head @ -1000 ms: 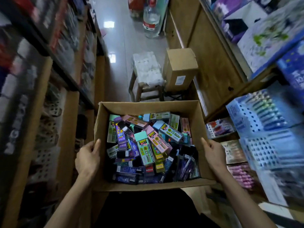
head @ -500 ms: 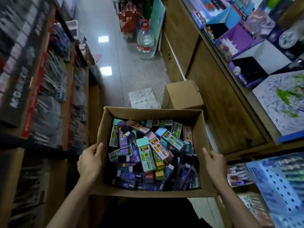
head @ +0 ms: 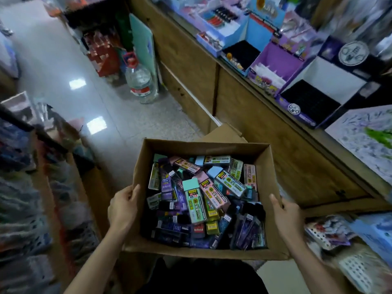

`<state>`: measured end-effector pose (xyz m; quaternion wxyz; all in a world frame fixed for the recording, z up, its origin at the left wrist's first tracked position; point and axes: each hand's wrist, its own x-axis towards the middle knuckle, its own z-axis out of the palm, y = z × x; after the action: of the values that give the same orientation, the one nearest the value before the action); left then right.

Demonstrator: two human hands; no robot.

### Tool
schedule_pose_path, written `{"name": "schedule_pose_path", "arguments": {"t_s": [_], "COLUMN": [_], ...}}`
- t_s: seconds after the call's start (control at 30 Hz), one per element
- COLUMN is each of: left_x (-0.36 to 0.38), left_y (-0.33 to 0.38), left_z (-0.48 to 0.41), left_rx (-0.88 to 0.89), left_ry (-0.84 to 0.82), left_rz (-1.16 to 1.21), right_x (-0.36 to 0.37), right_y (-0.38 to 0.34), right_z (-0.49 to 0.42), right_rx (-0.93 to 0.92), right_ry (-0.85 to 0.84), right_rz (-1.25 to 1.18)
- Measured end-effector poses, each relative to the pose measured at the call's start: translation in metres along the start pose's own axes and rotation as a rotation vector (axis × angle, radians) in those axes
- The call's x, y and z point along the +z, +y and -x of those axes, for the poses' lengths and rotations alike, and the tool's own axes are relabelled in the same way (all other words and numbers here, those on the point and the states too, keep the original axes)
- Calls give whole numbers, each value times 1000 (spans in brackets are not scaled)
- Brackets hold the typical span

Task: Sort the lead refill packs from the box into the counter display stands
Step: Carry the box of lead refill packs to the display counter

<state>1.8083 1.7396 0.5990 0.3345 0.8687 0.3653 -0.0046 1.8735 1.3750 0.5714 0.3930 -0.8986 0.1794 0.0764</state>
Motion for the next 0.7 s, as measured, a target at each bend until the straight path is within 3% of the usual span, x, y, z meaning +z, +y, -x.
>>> {"name": "schedule_pose_path", "arguments": {"t_s": [0.2, 0.3, 0.7], "left_x": [10, 30, 100], "left_y": [66, 99, 190], "left_z": [-96, -128, -183], "left_rx": [151, 176, 249], "left_ry": [-118, -127, -128], "left_rz": [-86, -126, -184], "right_x": [21, 28, 8], "right_y": [-14, -16, -25], "right_z": [-25, -44, -106], "right_rx": [185, 241, 348], "right_ry": [153, 202, 292], "right_rz": [28, -76, -132]}}
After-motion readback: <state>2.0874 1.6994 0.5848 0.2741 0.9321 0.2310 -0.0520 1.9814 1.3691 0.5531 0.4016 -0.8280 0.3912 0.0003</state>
